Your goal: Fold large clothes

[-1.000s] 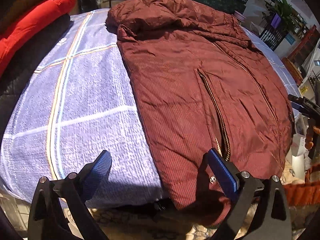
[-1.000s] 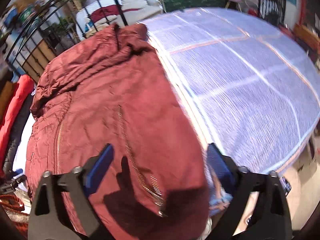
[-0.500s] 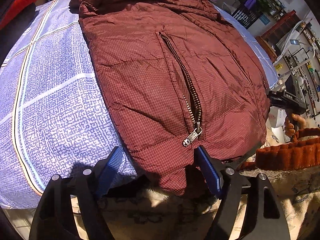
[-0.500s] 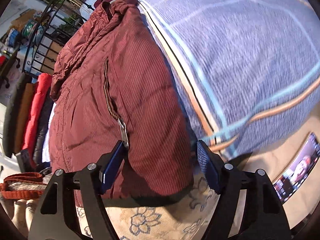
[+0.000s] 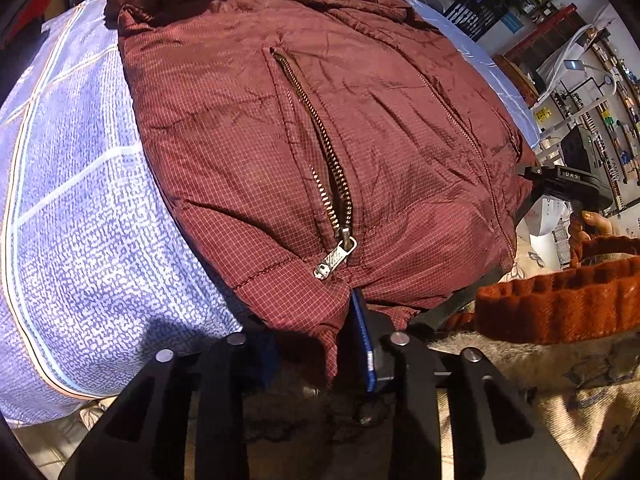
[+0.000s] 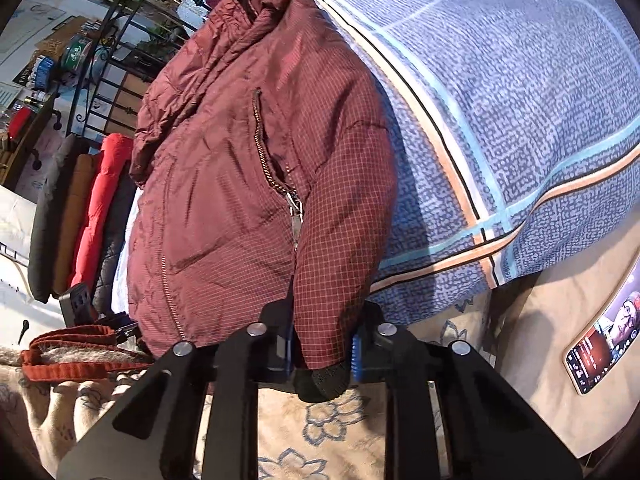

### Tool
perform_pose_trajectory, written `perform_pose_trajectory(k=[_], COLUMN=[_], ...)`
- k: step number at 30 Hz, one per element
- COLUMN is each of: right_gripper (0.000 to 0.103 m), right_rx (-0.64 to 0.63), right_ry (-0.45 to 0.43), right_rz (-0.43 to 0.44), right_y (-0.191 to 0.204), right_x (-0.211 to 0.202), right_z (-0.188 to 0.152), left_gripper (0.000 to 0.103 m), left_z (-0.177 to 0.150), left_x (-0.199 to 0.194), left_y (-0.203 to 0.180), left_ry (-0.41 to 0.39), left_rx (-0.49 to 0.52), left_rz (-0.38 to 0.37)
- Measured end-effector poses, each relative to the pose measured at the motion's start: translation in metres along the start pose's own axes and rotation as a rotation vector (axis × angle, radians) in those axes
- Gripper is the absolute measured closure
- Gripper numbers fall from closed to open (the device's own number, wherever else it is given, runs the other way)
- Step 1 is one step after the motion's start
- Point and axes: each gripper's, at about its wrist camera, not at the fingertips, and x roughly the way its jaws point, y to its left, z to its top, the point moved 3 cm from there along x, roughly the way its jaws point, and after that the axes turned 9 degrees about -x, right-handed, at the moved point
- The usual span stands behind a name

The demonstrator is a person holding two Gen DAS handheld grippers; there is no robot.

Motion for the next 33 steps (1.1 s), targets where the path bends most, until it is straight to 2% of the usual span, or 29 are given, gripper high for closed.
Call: perform_pose_trajectory(k=[3,7,13,16,21,26,30,33], right_gripper=[0.085,0.086,0.086,0.086,0.086,0.086,0.086,0.086], right_rx=[-0.028,-0.057,-0.164,-0.177,-0.212,-0.257,-0.208,-0.148], right_ry=[-0.028,-0.087,-0.166,-0.207,-0.256,-0.28,-0.293,-0.308], right_rz=[0.024,0.081,0.181,0.212,0.192,0.129,0.091,0.089], right_y=[0.015,0.039,0.088,0.1,0.117,0.131,0.131,0.13], right_x=[-0.015,-0.036,-0.055,-0.055,-0.047,-0.038,-0.018,-0.004], right_z=[0.007,0.029,0.088,0.115,0.171,0.233,0.288,0.333], left_gripper=[0.085,0.087,0.089,0.089,0.089,0.089,0.091,0.091], left_z=[0.011,0.031,0.074,0.096,0.136,0.198,0.253,0.295], left_x=[-0.015,-0.043,-0.088,-0.099,-0.11,-0.111,-0.105,-0.109], left_y=[-0.009,-0.018,-0.018,-0.014,-0.005,0.017,0.042,0.059], left_ry=[-0.05,-0.138,-0.322,-0.392,-0.468,-0.515,-0.521,-0.554], left_rx=[0.002,-0.006,-0.034,-0.044,-0.034,-0.064,-0.145,-0.186], left_rz=[-0.008,-0.053,-0.101,-0.087,-0.056,-0.016,0.015,0.051])
